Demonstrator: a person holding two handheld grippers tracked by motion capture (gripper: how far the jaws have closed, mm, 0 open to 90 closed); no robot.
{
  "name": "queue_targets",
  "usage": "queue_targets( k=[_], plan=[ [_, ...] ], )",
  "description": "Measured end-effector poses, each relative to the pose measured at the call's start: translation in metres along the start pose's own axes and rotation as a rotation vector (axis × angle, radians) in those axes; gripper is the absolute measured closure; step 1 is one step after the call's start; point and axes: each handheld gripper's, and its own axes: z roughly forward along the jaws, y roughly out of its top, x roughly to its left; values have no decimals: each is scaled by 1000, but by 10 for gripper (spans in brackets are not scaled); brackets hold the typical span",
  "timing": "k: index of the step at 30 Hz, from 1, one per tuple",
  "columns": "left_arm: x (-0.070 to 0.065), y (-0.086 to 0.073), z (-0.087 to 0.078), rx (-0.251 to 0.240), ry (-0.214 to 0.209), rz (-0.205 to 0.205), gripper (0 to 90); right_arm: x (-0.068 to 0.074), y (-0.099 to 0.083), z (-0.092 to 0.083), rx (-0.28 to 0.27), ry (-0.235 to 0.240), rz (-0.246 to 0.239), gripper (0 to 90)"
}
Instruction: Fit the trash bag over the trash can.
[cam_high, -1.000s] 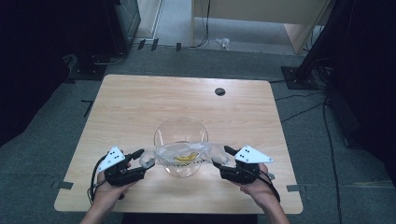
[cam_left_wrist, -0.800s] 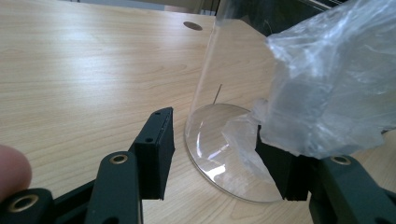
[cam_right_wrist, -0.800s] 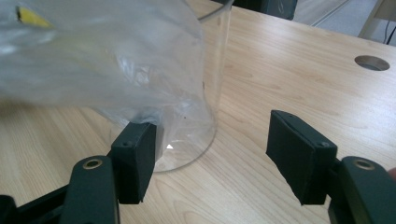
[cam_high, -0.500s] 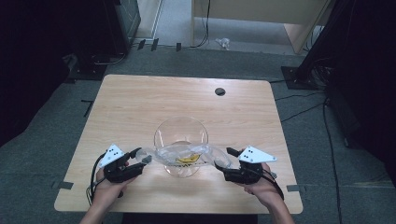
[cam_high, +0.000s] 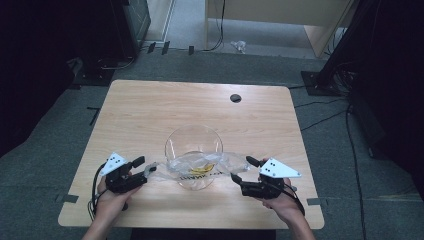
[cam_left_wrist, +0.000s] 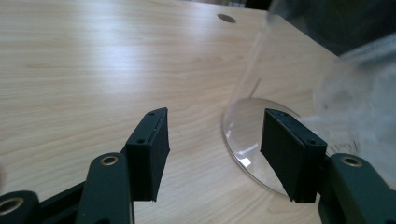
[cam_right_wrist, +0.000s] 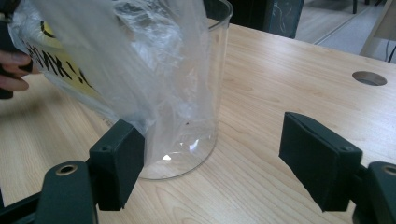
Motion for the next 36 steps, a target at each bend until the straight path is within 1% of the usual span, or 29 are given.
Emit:
queue_targets(
  k=[2, 5, 8, 10, 14, 16, 17, 21, 22, 24, 25, 29, 33, 34, 36],
  plan=[
    [4, 5, -4, -23, 4, -13, 443, 2, 1, 1, 3, -3, -7, 242],
    [8, 9, -8, -51, 23, -25, 479, 4, 0, 5, 16, -8, -14, 245],
    [7, 14, -12, -82, 9, -45, 496, 4, -1, 7, 22, -14, -11, 245],
    [0, 19, -17, -110, -8, -28, 491, 4, -1, 7, 23, -13, -9, 245],
    [-19, 29, -26, -164, -77, 5, 460, 7, 0, 8, 22, -12, -9, 245],
    [-29, 32, -30, -178, -98, 23, 426, 8, 1, 8, 21, -13, -18, 245],
    [-33, 33, -31, -185, -113, 23, 412, 10, 2, 7, 21, -13, -22, 245],
    [-46, 36, -33, -189, -183, 33, 371, 13, 4, 6, 19, -13, -22, 245],
    [-49, 37, -33, -188, -202, 37, 360, 13, 5, 6, 19, -13, -27, 244],
    [-54, 37, -32, -180, -248, 34, 350, 13, 5, 6, 20, -12, -24, 244],
    [-56, 37, -32, -175, -261, 45, 339, 13, 5, 6, 21, -15, -23, 243],
    [-62, 37, -32, -172, -294, 63, 329, 13, 6, 5, 18, -17, -23, 239],
    [-66, 38, -36, -170, -313, 90, 328, 15, 10, 2, 3, -13, -22, 232],
    [-68, 38, -36, -166, -317, 101, 328, 15, 12, 1, 0, -10, -28, 229],
    [-73, 38, -37, -157, -319, 138, 326, 17, 16, -2, -9, -2, -29, 225]
  ],
)
